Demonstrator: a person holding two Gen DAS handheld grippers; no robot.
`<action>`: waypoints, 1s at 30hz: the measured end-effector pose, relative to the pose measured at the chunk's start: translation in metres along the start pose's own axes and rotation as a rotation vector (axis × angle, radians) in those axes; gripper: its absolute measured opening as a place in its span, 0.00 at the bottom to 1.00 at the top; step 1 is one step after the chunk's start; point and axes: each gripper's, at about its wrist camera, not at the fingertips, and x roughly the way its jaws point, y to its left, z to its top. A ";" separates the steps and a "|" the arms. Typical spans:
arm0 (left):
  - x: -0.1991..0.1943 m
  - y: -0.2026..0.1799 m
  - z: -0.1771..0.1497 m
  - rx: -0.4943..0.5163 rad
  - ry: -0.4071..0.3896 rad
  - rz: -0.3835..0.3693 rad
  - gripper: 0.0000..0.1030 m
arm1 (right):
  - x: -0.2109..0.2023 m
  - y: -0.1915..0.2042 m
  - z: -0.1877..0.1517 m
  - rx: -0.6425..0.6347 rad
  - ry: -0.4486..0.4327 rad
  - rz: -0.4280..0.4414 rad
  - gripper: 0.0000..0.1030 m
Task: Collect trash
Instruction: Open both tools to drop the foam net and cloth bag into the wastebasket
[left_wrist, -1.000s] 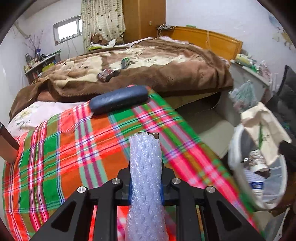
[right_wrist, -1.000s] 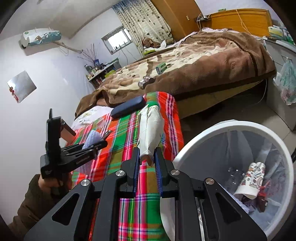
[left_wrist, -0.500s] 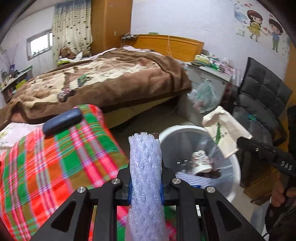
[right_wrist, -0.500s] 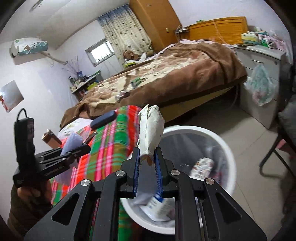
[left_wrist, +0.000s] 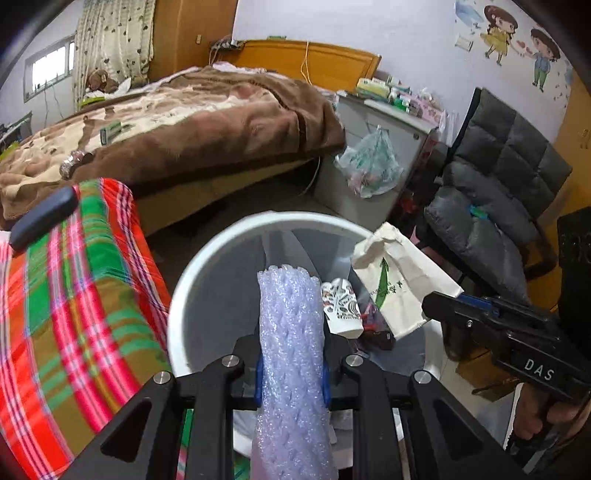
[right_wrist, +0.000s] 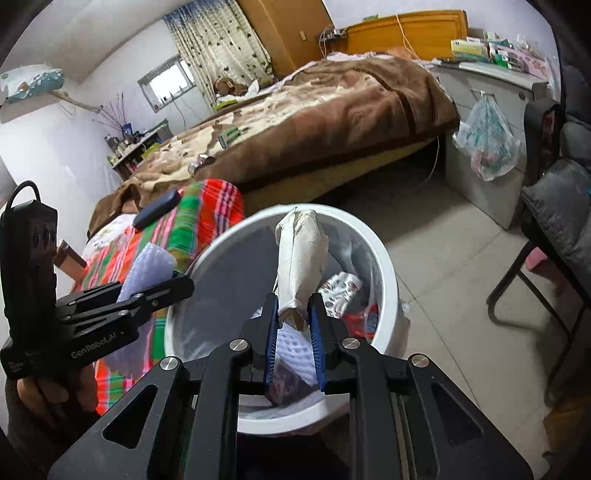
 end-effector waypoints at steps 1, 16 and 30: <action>0.003 0.000 -0.001 -0.004 0.006 0.000 0.22 | 0.000 -0.003 -0.001 -0.006 0.009 0.001 0.22; 0.001 0.005 -0.004 -0.031 -0.009 0.020 0.51 | -0.005 -0.012 -0.008 0.027 0.001 -0.034 0.42; -0.075 -0.007 -0.045 -0.053 -0.149 0.148 0.51 | -0.043 0.021 -0.023 -0.061 -0.127 -0.140 0.42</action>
